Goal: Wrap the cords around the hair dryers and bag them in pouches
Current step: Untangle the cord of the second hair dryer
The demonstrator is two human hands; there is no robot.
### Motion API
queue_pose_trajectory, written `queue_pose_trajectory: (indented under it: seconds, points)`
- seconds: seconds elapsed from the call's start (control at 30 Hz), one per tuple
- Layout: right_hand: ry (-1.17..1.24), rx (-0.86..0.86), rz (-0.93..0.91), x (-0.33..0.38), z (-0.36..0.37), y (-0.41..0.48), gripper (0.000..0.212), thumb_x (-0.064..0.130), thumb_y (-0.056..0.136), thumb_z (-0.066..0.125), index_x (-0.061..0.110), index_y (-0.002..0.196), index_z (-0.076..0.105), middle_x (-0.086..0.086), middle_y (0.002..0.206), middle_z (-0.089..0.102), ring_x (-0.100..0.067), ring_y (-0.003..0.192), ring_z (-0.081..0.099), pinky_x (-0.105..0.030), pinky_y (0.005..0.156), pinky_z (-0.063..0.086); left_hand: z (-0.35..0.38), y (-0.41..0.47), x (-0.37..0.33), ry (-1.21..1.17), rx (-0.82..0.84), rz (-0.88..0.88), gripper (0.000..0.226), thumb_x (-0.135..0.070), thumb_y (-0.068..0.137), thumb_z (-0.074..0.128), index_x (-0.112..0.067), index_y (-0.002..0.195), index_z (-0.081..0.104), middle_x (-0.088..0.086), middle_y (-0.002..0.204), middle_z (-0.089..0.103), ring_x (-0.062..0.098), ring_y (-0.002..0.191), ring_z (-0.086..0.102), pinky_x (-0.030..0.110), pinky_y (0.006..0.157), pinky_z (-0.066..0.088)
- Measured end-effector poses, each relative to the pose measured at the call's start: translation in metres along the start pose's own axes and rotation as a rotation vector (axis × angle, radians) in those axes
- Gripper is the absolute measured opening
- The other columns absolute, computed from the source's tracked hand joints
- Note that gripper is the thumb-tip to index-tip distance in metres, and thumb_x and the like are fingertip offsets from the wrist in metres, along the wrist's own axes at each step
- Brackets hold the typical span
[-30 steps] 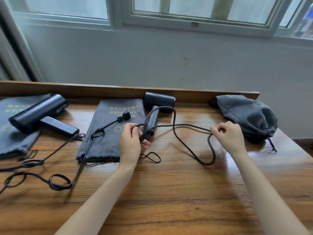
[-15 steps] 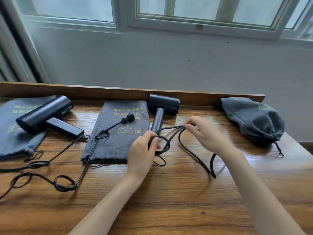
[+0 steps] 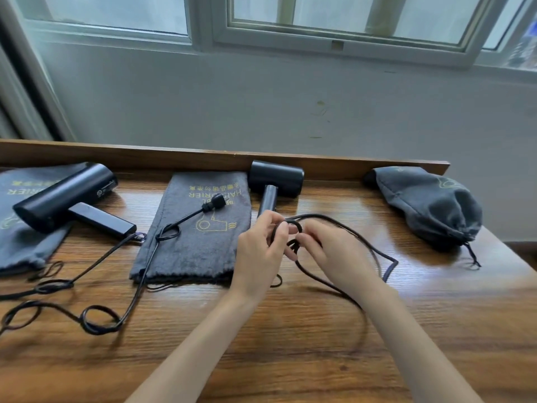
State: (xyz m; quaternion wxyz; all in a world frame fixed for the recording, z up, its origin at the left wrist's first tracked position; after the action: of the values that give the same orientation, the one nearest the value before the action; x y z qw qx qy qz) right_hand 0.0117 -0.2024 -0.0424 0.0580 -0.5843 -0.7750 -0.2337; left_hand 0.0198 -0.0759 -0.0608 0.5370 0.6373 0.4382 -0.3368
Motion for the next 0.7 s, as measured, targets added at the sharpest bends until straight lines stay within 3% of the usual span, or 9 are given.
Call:
queue_pose_trajectory:
  seconds: [0.1,0.17,0.27,0.33,0.43,0.53,0.6,0.7]
  points:
    - [0.112,0.131,0.001,-0.003,-0.003,-0.004,0.018,0.021,0.099,0.035,0.025,0.086,0.048,0.01,0.077,0.057,-0.002,0.072,0.049,-0.025,0.074,0.032,-0.004,0.005,0.004,-0.078,0.006,-0.078,0.014,-0.015,0.096,0.043,-0.01,0.084,0.05,-0.001,0.083,0.071,0.013,0.057,0.068,0.031,0.062,0.052]
    - [0.24,0.241,0.0,-0.005,-0.007,-0.008,0.02,0.015,0.099,0.032,0.026,0.092,0.047,0.009,0.073,0.06,-0.002,0.065,0.049,-0.025,0.083,0.035,-0.007,0.008,0.007,-0.088,-0.002,-0.096,0.015,-0.015,0.097,0.041,-0.011,0.084,0.049,-0.001,0.084,0.072,0.014,0.053,0.065,0.03,0.058,0.05]
    - [0.396,0.203,0.042,-0.008,-0.01,-0.007,0.019,0.015,0.099,0.033,0.034,0.096,0.036,0.005,0.069,0.065,-0.004,0.05,0.047,-0.023,0.063,0.044,-0.003,0.004,0.001,-0.101,0.058,-0.04,0.013,-0.013,0.097,0.042,-0.012,0.085,0.048,0.001,0.085,0.071,0.011,0.051,0.064,0.02,0.053,0.043]
    - [0.47,0.174,0.055,-0.007,-0.011,-0.004,0.018,0.014,0.099,0.035,0.032,0.097,0.034,0.006,0.059,0.065,-0.004,0.049,0.05,-0.013,0.06,0.043,0.004,-0.002,-0.007,-0.072,0.142,0.09,0.007,-0.009,0.094,0.048,-0.006,0.088,0.052,0.0,0.08,0.069,0.007,0.048,0.06,0.014,0.049,0.04]
    - [0.464,0.183,0.066,-0.008,-0.01,-0.002,0.016,0.011,0.098,0.039,0.027,0.098,0.039,0.008,0.054,0.061,0.002,0.052,0.056,-0.006,0.053,0.039,0.011,-0.008,-0.008,-0.007,0.252,0.266,0.018,-0.018,0.09,0.053,-0.002,0.089,0.061,0.0,0.097,0.061,0.012,0.054,0.059,0.018,0.054,0.048]
    - [0.504,0.167,0.07,-0.013,-0.005,-0.001,0.015,0.013,0.097,0.044,0.025,0.088,0.045,0.002,0.063,0.067,-0.001,0.059,0.06,-0.014,0.06,0.044,0.006,-0.005,-0.001,0.024,0.236,0.26,0.026,-0.027,0.093,0.048,-0.006,0.089,0.062,-0.001,0.096,0.054,0.011,0.066,0.057,0.023,0.058,0.051]
    - [0.56,0.164,0.068,-0.014,-0.003,-0.001,0.015,0.013,0.097,0.044,0.024,0.087,0.046,0.002,0.066,0.07,-0.007,0.062,0.063,-0.019,0.064,0.047,-0.001,0.002,0.004,0.124,0.196,0.216,0.015,-0.03,0.09,0.054,-0.016,0.092,0.056,-0.005,0.091,0.056,0.01,0.066,0.056,0.027,0.06,0.049]
    - [0.543,0.159,0.054,-0.013,-0.001,0.0,0.014,0.017,0.097,0.043,0.026,0.088,0.047,-0.001,0.073,0.072,-0.006,0.067,0.066,-0.019,0.064,0.046,0.005,0.004,0.009,0.165,0.394,0.149,0.013,-0.02,0.087,0.062,-0.016,0.098,0.056,-0.009,0.08,0.061,0.011,0.065,0.058,0.028,0.063,0.049]
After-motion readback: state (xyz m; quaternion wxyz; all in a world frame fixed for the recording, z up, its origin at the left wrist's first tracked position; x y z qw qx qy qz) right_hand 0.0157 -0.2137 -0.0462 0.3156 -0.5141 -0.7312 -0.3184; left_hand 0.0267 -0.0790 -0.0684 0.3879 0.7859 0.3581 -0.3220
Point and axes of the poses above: each hand's wrist, its own y-axis towards the middle knuckle, its own z-axis out of the palm, x = y × z, the point moved 3 cm from there along y, towards the middle knuckle
